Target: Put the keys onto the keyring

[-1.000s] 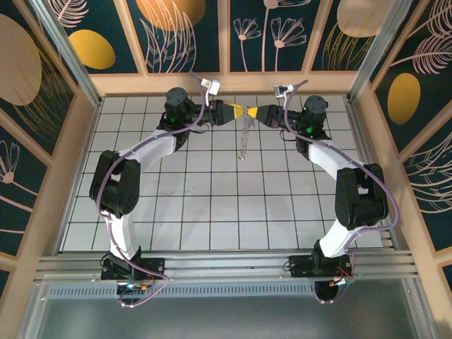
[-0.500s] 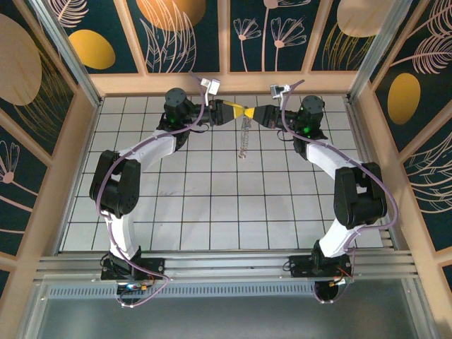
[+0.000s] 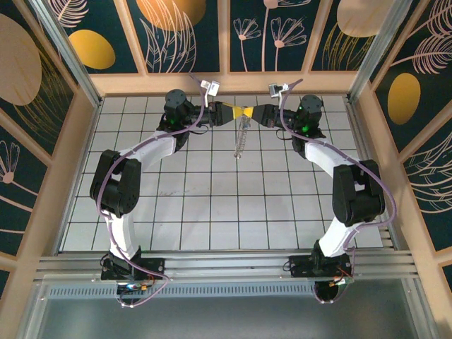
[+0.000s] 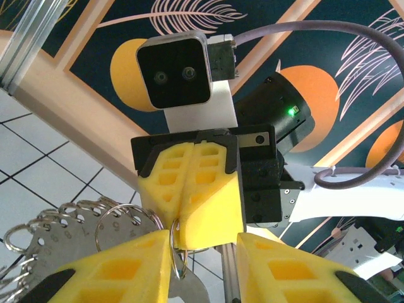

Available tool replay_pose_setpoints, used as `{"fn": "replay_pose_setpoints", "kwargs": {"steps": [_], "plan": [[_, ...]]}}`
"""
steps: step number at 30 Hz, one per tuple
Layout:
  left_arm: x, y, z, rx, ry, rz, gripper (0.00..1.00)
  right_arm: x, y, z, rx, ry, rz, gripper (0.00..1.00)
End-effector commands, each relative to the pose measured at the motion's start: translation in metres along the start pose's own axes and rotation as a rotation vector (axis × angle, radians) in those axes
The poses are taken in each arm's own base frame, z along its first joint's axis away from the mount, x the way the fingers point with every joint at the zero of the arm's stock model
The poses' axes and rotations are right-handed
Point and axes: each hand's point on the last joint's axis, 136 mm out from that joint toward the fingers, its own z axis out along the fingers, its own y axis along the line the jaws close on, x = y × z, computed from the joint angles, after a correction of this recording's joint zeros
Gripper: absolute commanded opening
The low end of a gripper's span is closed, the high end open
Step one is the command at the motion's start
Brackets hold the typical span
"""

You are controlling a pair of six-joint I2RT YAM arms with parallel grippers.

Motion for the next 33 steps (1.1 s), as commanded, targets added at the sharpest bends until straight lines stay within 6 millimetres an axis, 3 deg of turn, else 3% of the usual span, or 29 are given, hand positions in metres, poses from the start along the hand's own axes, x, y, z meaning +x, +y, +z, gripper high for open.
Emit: {"fn": "replay_pose_setpoints", "kwargs": {"steps": [1, 7, 15, 27, 33], "plan": [[0.0064, -0.0071, 0.0006, 0.046, 0.024, 0.032, 0.31, -0.0149, 0.0092, 0.0043, -0.028, -0.025, -0.061, 0.0], [0.0071, -0.007, 0.0015, 0.047, 0.023, 0.033, 0.3, -0.013, 0.0066, 0.0056, -0.031, -0.021, -0.051, 0.0], [0.0076, -0.0062, 0.0033, 0.052, 0.025, 0.031, 0.21, -0.012, 0.0061, 0.0074, -0.034, -0.016, -0.051, 0.0], [0.0076, -0.0043, 0.0039, 0.049, 0.02, 0.026, 0.2, -0.0081, 0.0057, 0.011, -0.038, -0.001, -0.047, 0.0], [0.0084, -0.0044, 0.0047, 0.051, 0.019, 0.023, 0.11, -0.0073, 0.0057, 0.0112, -0.037, 0.001, -0.047, 0.0]]}}
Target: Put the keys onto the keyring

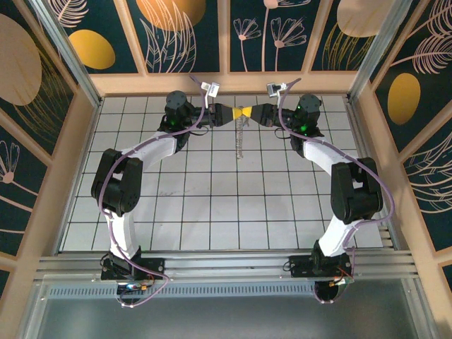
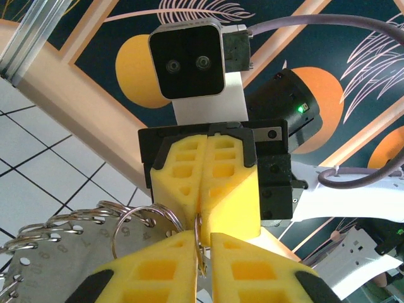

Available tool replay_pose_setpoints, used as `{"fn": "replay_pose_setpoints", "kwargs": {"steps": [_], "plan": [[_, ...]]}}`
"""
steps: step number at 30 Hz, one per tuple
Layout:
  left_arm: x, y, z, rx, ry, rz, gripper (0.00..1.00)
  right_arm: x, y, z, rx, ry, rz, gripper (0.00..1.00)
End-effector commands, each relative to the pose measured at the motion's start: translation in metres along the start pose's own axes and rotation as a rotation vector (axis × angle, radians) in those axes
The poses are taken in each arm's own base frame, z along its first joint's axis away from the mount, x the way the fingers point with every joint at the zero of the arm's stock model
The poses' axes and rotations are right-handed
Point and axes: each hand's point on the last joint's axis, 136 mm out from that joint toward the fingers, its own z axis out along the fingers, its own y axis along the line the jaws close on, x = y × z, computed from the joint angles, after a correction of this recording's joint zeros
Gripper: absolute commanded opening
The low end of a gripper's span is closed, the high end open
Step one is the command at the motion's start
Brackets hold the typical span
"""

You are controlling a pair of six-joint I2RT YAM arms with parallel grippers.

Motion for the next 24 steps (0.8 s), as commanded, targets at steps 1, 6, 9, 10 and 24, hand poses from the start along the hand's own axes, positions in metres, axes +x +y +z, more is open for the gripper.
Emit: {"fn": "replay_pose_setpoints", "kwargs": {"steps": [1, 6, 9, 10, 24], "plan": [[0.004, -0.014, 0.005, 0.06, 0.021, 0.055, 0.09, -0.008, 0.007, 0.007, -0.018, -0.013, -0.05, 0.0], [0.002, -0.014, 0.005, 0.062, 0.01, 0.058, 0.0, -0.009, 0.01, 0.007, -0.02, -0.012, -0.055, 0.0], [0.002, -0.014, 0.005, 0.064, 0.001, 0.057, 0.0, -0.011, 0.014, 0.008, -0.023, -0.014, -0.059, 0.0], [0.001, -0.015, 0.005, 0.065, -0.003, 0.058, 0.0, -0.012, 0.014, 0.008, -0.023, -0.015, -0.062, 0.0], [-0.005, -0.023, 0.001, 0.054, -0.042, 0.076, 0.0, -0.02, 0.022, -0.005, 0.01, -0.067, -0.08, 0.36]]}}
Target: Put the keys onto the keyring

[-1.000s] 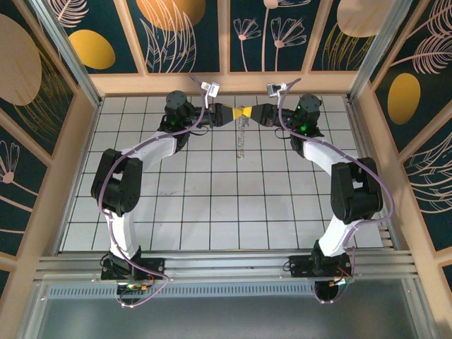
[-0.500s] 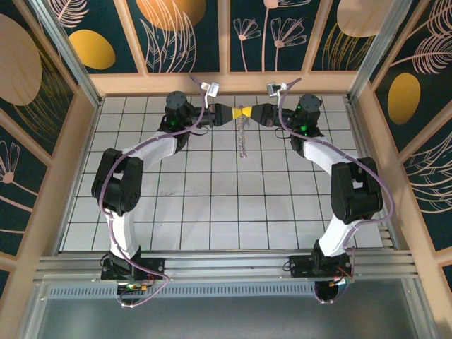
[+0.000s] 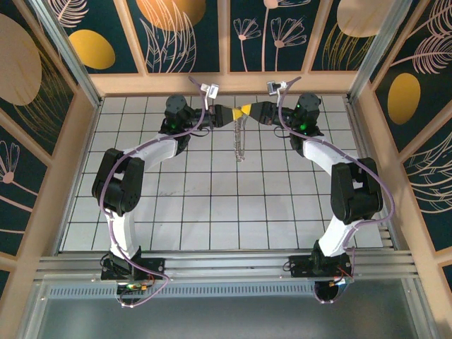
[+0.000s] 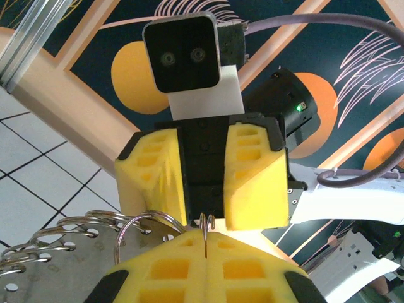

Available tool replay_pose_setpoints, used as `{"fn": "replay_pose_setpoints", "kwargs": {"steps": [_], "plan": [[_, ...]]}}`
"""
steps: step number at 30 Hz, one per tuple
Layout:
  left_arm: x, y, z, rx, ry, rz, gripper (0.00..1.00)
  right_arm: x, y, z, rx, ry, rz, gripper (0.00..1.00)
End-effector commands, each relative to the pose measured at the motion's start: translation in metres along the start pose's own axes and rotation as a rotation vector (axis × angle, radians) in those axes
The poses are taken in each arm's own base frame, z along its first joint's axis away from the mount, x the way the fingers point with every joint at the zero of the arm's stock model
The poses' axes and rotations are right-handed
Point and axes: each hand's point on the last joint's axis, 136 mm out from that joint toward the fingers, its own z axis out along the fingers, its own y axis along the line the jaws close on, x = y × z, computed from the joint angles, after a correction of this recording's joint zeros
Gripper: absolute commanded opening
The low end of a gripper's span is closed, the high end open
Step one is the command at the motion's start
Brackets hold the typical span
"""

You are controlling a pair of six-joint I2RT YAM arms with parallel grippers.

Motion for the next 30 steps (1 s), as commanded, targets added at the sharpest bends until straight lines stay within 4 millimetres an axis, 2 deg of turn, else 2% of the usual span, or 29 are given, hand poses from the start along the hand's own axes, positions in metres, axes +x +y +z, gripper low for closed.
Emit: {"fn": "replay_pose_setpoints", "kwargs": {"steps": [1, 11, 20, 30], "plan": [[-0.007, -0.021, 0.001, 0.04, -0.015, 0.074, 0.0, -0.013, 0.023, -0.009, -0.006, -0.048, -0.082, 0.37], [-0.009, -0.024, 0.002, 0.045, -0.014, 0.078, 0.0, -0.004, 0.012, -0.034, 0.062, -0.093, -0.081, 0.41], [-0.009, -0.028, 0.002, 0.055, -0.006, 0.084, 0.0, 0.033, -0.003, -0.04, 0.067, 0.007, -0.168, 0.45], [-0.008, -0.028, 0.001, 0.055, 0.001, 0.079, 0.0, 0.037, -0.001, -0.037, -0.008, 0.01, -0.187, 0.46]]}}
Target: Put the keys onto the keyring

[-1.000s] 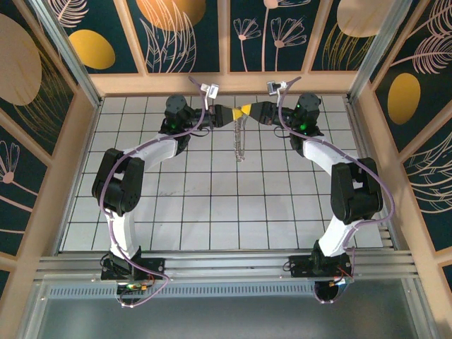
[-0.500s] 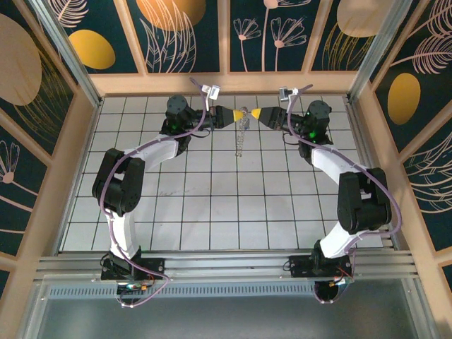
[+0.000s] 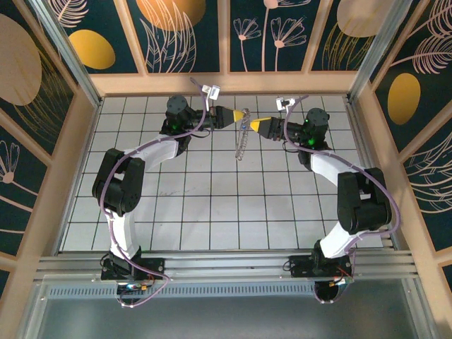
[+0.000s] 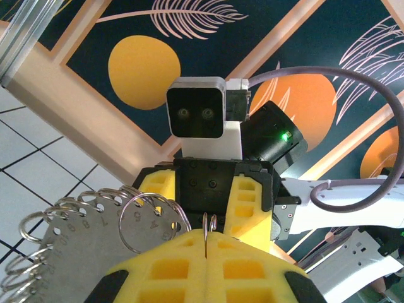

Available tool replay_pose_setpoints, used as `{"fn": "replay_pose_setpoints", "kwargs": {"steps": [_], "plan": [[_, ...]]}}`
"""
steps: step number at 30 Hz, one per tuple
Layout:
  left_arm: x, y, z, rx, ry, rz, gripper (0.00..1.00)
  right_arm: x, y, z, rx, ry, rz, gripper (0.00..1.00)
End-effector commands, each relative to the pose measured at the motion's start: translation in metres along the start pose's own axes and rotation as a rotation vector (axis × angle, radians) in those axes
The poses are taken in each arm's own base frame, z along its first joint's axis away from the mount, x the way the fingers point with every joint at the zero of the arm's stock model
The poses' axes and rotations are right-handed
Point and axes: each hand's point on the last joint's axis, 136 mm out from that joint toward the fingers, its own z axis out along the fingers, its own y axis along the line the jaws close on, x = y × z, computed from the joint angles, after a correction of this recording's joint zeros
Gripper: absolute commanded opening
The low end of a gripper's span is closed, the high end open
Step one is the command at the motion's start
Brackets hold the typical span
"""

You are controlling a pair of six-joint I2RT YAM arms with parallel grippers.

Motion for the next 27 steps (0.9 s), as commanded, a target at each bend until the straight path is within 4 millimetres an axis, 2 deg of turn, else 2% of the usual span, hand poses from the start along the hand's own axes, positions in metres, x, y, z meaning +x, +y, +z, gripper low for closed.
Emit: {"fn": "replay_pose_setpoints", "kwargs": {"steps": [1, 17, 19, 24, 27], "plan": [[-0.011, -0.027, 0.0, 0.049, -0.007, 0.083, 0.0, -0.003, 0.011, 0.0, -0.057, 0.001, -0.069, 0.46], [-0.013, -0.026, 0.001, 0.044, -0.019, 0.081, 0.0, -0.002, 0.018, 0.018, -0.112, 0.024, -0.06, 0.44], [-0.014, -0.025, 0.001, 0.043, -0.021, 0.081, 0.0, -0.001, 0.018, 0.018, -0.112, 0.024, -0.058, 0.4], [-0.014, -0.024, 0.0, 0.036, -0.028, 0.077, 0.0, 0.001, 0.022, 0.016, -0.115, 0.026, -0.058, 0.18], [-0.015, -0.023, 0.001, 0.033, -0.033, 0.078, 0.0, 0.002, 0.024, 0.015, -0.115, 0.027, -0.056, 0.09]]}}
